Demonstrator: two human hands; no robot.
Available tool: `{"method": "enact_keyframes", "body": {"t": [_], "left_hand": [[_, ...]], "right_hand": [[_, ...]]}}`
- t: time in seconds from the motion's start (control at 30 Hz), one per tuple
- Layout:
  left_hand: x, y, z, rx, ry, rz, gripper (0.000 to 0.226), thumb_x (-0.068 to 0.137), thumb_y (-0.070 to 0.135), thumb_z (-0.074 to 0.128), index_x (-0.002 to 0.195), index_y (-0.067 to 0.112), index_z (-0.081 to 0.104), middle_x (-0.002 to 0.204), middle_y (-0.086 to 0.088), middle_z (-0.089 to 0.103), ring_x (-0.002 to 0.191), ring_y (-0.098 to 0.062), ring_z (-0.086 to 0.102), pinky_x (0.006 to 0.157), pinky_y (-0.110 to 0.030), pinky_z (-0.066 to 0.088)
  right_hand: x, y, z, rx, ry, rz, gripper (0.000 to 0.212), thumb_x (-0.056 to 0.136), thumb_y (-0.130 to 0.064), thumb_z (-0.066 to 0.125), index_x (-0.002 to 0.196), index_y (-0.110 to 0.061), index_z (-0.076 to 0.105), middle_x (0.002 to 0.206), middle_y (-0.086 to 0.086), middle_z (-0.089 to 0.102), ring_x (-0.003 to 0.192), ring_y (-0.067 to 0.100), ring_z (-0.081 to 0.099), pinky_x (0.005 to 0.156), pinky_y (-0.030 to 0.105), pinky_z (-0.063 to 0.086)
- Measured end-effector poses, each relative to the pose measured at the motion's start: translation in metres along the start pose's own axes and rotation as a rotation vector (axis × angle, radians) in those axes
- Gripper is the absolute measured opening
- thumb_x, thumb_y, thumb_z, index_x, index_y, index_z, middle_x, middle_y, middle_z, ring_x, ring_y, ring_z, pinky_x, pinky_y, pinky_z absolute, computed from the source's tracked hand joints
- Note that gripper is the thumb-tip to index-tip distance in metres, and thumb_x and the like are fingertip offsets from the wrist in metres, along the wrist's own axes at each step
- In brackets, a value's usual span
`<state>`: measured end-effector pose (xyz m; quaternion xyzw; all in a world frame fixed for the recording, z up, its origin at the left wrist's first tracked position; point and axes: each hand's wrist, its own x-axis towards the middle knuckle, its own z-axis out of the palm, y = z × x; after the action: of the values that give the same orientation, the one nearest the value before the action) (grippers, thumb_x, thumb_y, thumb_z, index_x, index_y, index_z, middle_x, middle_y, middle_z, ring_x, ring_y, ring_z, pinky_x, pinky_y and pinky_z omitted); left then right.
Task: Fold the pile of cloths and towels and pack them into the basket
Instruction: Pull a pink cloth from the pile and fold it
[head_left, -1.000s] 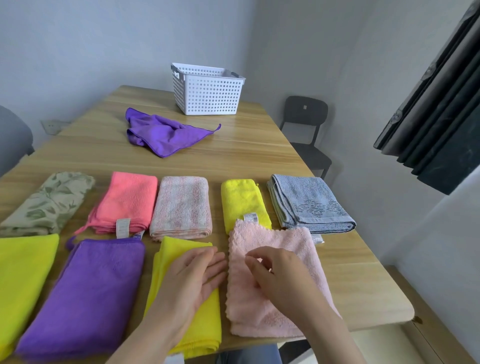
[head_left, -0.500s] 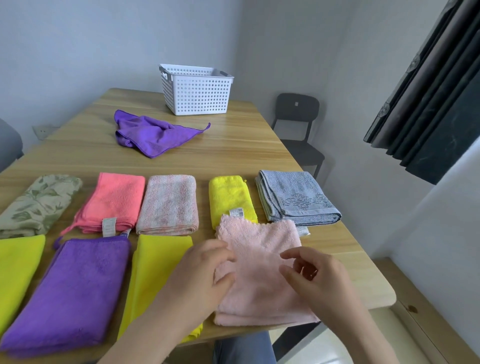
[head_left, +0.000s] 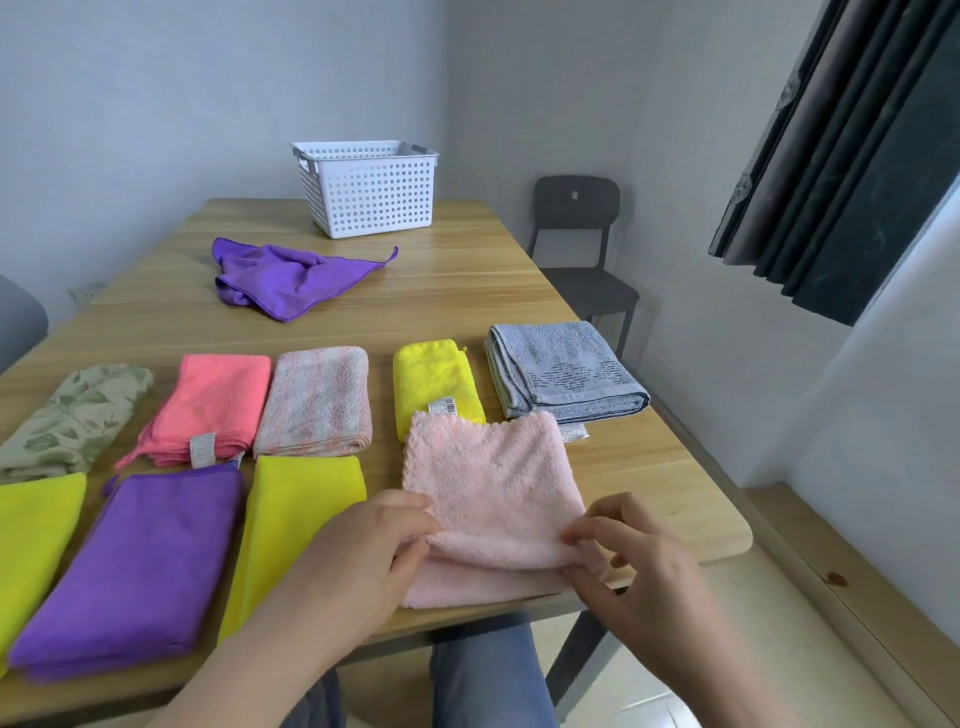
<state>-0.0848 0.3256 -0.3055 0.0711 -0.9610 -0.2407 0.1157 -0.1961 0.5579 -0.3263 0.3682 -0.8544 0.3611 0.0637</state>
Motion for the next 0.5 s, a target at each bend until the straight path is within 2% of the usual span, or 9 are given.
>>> {"method": "enact_keyframes", "body": {"t": [0.13,0.23,0.33,0.43,0.5], "left_hand": [[0.001,0.009,-0.003,-0.055,0.145,0.001,0.025,0.091,0.014,0.055,0.109,0.024,0.07,0.126,0.015,0.057,0.107,0.004,0.053,0.09,-0.007,0.033],[-0.002,0.016,0.001,-0.059,0.205,0.055,0.025,0.093,0.022,0.051,0.106,0.028,0.071,0.125,0.022,0.05,0.121,0.006,0.04,0.096,-0.004,0.024],[-0.009,0.018,0.015,-0.051,0.128,0.095,0.037,0.086,0.036,0.041,0.107,0.031,0.071,0.126,0.02,0.049,0.127,0.003,0.034,0.101,-0.006,0.022],[-0.014,0.011,0.028,-0.005,0.068,0.064,0.041,0.083,0.037,0.042,0.112,0.029,0.069,0.135,0.008,0.052,0.132,-0.014,0.042,0.105,-0.02,0.025],[-0.013,0.009,0.03,-0.01,0.006,0.023,0.053,0.079,0.053,0.037,0.118,0.03,0.065,0.142,0.01,0.044,0.135,-0.012,0.037,0.107,-0.017,0.024]], "right_hand": [[-0.001,0.0,-0.002,0.022,0.091,-0.033,0.01,0.075,-0.028,0.066,0.083,-0.028,0.071,0.091,-0.021,0.055,0.068,0.004,0.055,0.057,0.018,0.046],[-0.004,0.002,-0.007,0.007,0.139,-0.038,0.012,0.076,-0.027,0.066,0.085,-0.028,0.072,0.092,-0.024,0.055,0.061,0.005,0.054,0.054,0.016,0.046],[-0.01,0.01,-0.007,-0.027,0.094,-0.017,0.017,0.074,-0.029,0.063,0.09,-0.032,0.069,0.097,-0.024,0.055,0.058,0.005,0.054,0.052,0.019,0.048],[-0.013,0.013,-0.002,-0.051,0.054,0.003,0.023,0.07,-0.027,0.061,0.092,-0.034,0.066,0.099,-0.024,0.053,0.062,0.003,0.054,0.052,0.023,0.049],[-0.013,0.013,-0.001,-0.046,0.072,0.001,0.021,0.072,-0.023,0.062,0.09,-0.031,0.067,0.096,-0.023,0.054,0.064,0.002,0.055,0.052,0.024,0.049]]}}
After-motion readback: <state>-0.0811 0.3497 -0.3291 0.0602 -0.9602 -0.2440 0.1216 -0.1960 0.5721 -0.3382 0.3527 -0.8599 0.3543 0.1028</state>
